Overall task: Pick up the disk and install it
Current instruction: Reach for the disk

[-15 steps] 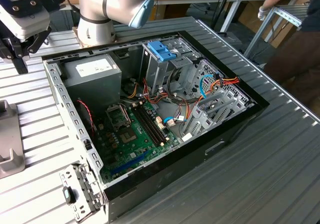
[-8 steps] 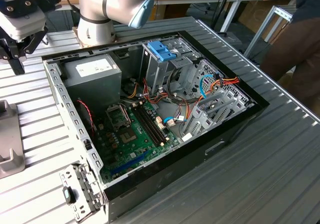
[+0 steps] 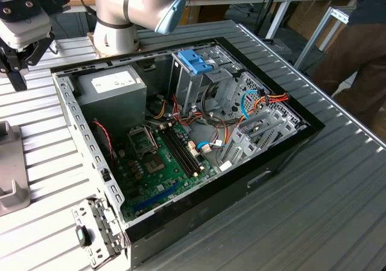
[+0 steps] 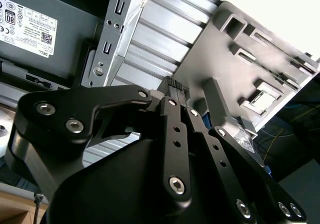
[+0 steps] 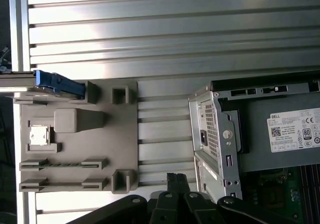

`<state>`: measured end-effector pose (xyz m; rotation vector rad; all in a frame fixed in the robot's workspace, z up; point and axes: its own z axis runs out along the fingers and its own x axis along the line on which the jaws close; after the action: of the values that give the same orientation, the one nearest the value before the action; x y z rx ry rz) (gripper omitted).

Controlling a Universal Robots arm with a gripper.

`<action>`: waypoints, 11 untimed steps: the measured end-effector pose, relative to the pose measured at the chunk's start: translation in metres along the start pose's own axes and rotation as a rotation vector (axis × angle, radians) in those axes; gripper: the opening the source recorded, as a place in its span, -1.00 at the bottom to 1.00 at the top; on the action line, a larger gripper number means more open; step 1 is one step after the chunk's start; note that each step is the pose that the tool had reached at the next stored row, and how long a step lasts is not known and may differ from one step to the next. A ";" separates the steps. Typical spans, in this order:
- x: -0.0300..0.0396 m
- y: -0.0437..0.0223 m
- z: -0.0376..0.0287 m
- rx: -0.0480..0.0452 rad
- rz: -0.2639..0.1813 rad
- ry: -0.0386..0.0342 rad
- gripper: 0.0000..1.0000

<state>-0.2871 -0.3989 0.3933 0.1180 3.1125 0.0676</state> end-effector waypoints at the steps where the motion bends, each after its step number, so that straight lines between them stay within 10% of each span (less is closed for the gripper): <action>1: 0.0005 0.0000 0.0000 0.0000 0.000 0.0000 -0.80; 11: 0.0049 -0.0004 -0.0001 0.0000 0.000 -0.0001 -0.80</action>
<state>-0.2921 -0.3989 0.3933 0.1181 3.1125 0.0677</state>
